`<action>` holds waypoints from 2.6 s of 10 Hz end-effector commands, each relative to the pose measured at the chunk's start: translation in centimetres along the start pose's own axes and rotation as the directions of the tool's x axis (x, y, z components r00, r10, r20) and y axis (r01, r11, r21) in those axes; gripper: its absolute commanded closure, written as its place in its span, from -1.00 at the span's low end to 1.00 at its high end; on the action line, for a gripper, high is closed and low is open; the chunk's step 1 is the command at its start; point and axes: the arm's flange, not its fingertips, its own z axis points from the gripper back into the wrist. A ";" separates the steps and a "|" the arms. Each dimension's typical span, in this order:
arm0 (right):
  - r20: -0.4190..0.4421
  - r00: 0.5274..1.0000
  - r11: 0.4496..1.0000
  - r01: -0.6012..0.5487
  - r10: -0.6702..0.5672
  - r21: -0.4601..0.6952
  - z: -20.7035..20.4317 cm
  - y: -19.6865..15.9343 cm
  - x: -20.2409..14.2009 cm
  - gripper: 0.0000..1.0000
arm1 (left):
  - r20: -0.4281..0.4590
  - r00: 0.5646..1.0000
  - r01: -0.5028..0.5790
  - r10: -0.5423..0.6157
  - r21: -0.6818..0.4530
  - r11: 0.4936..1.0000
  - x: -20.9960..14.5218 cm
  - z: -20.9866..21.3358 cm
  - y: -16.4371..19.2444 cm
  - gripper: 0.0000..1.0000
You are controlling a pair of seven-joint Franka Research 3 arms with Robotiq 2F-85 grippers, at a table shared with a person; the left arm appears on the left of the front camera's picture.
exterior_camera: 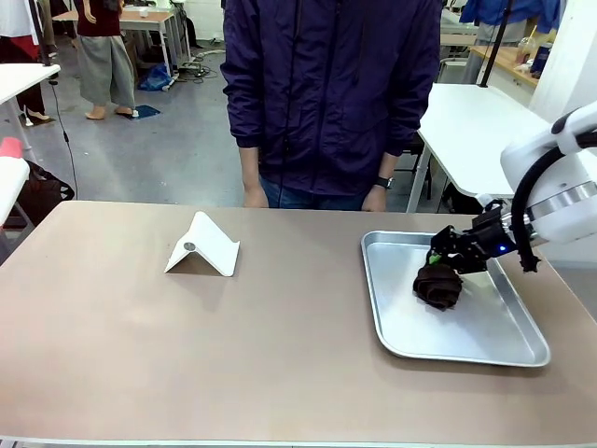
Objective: Clean the surface of the table.
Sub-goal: Clean the area not pointed to by the person.
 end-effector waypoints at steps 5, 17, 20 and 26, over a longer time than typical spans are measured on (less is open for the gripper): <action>0.059 0.995 0.978 0.071 -0.084 0.198 2.7 -2.7 -1.3 1.00 | 0.013 1.000 -0.004 0.004 -0.009 1.000 0.2 -0.2 -0.4 0.55; -0.229 0.972 0.636 0.142 0.058 0.759 19.4 6.2 -15.9 1.00 | 0.013 1.000 -0.004 0.004 -0.009 1.000 0.2 -0.2 -0.4 0.55; -0.187 0.978 0.631 0.085 0.096 0.771 21.3 6.2 -19.9 1.00 | 0.013 1.000 -0.004 0.004 -0.009 1.000 0.2 -0.2 -0.4 0.55; -0.170 0.979 0.641 0.062 0.108 0.765 22.9 6.4 -13.1 1.00 | 0.013 1.000 -0.004 0.004 -0.009 1.000 0.2 -0.2 -0.4 0.55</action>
